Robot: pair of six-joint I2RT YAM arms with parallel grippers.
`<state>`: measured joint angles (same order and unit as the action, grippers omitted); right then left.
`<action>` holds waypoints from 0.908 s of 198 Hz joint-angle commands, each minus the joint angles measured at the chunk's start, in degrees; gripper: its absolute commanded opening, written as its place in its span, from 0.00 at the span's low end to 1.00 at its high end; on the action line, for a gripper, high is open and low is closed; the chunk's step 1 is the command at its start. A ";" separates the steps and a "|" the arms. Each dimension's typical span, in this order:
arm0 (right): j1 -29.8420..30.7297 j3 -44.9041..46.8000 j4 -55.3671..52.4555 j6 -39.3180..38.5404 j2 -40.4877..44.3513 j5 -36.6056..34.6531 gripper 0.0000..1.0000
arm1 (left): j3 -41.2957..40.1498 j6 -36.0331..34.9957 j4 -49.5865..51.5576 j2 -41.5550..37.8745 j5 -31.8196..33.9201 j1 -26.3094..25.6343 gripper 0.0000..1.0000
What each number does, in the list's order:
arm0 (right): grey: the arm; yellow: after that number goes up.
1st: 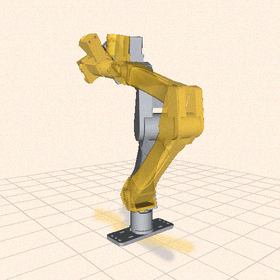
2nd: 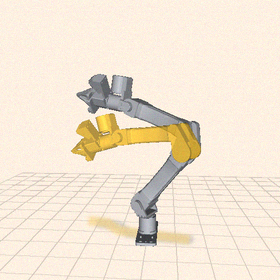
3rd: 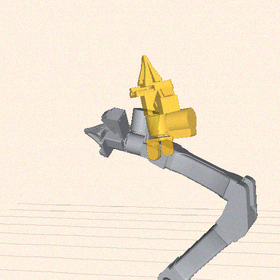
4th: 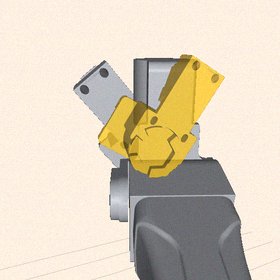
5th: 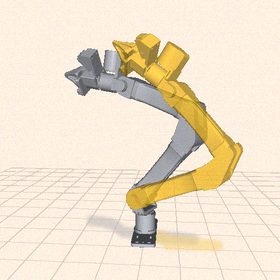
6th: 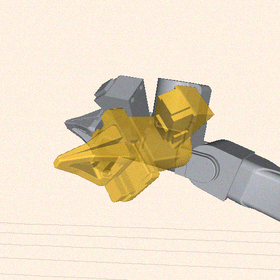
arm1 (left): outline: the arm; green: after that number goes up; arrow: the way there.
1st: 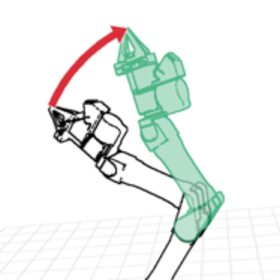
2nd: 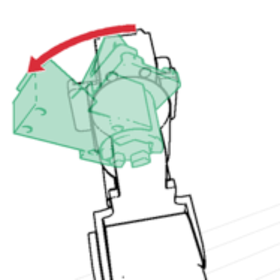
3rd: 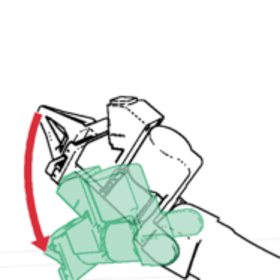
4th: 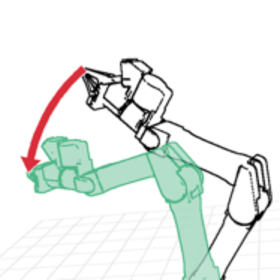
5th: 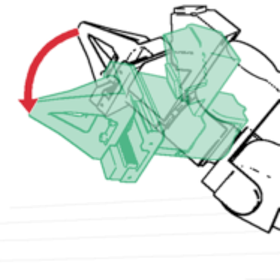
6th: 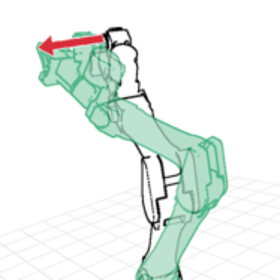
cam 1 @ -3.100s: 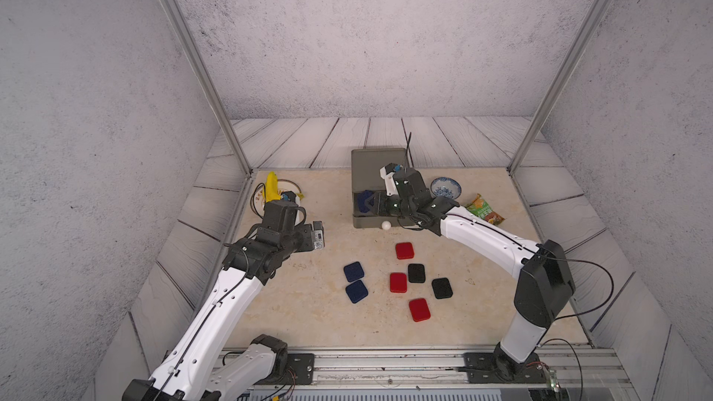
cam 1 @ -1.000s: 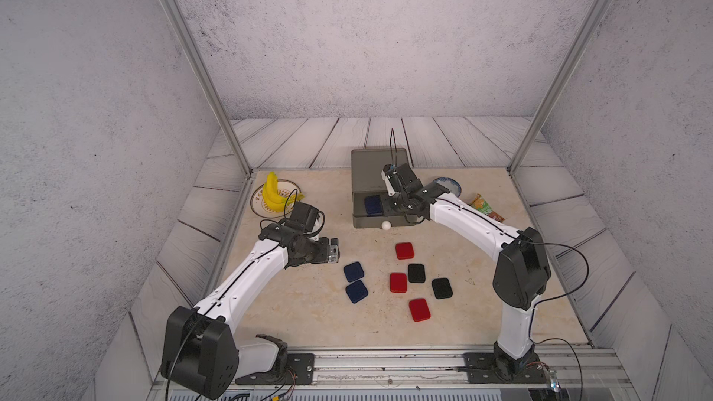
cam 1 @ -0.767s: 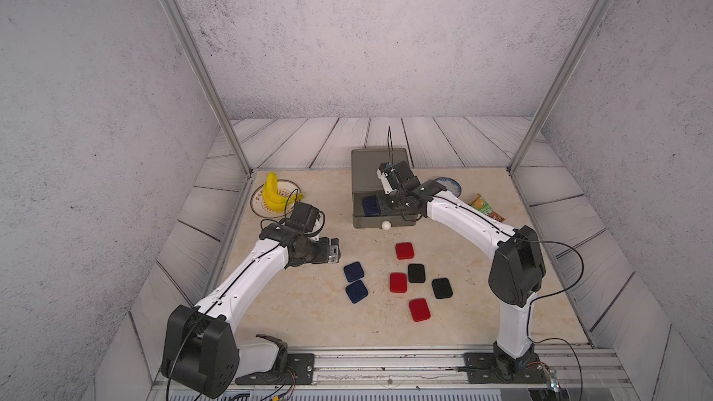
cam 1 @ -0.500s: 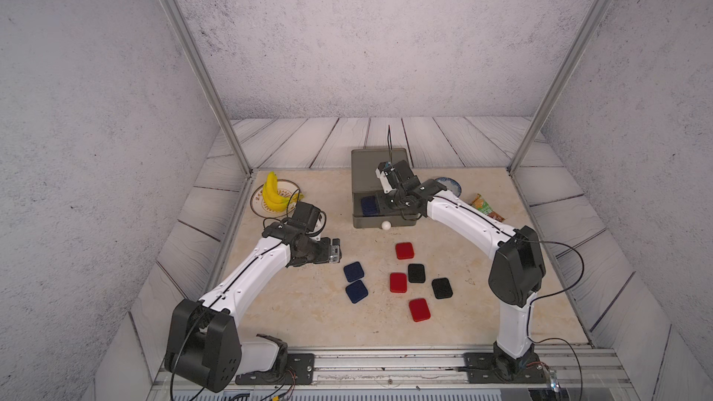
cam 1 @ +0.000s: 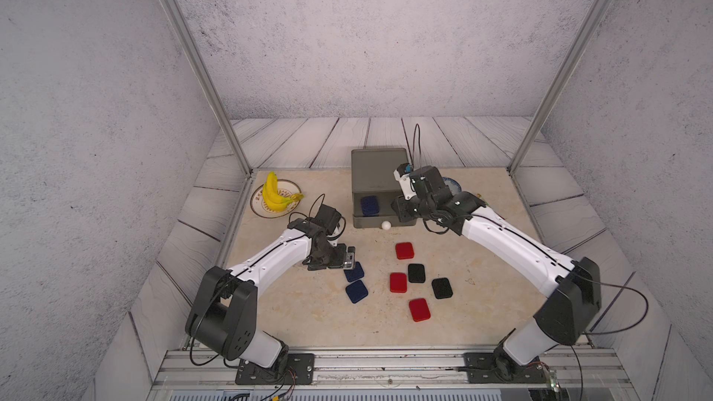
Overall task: Place the brooch boxes into the drawer by color
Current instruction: Adjust the brooch box in the drawer, then pick up the brooch box from the center of the board.
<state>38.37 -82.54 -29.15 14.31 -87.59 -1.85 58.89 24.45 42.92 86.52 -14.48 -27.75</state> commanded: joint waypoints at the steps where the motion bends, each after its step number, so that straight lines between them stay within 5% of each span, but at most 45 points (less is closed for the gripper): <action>1: -0.21 4.40 4.25 -2.64 6.67 -1.12 0.41 | 2.05 1.32 -1.17 2.38 -1.23 -1.29 0.98; 51: -0.22 10.23 3.02 -3.13 14.38 1.56 0.48 | 5.25 4.03 -1.82 10.08 -0.23 -3.27 0.98; 180: -0.31 14.03 1.66 -2.44 17.80 1.32 0.50 | 9.30 6.33 -0.02 17.50 3.90 -3.63 0.98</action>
<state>38.28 -69.23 -26.79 11.94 -71.20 -0.56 68.47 30.04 43.18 103.66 -11.29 -31.00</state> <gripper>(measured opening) 0.504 0.989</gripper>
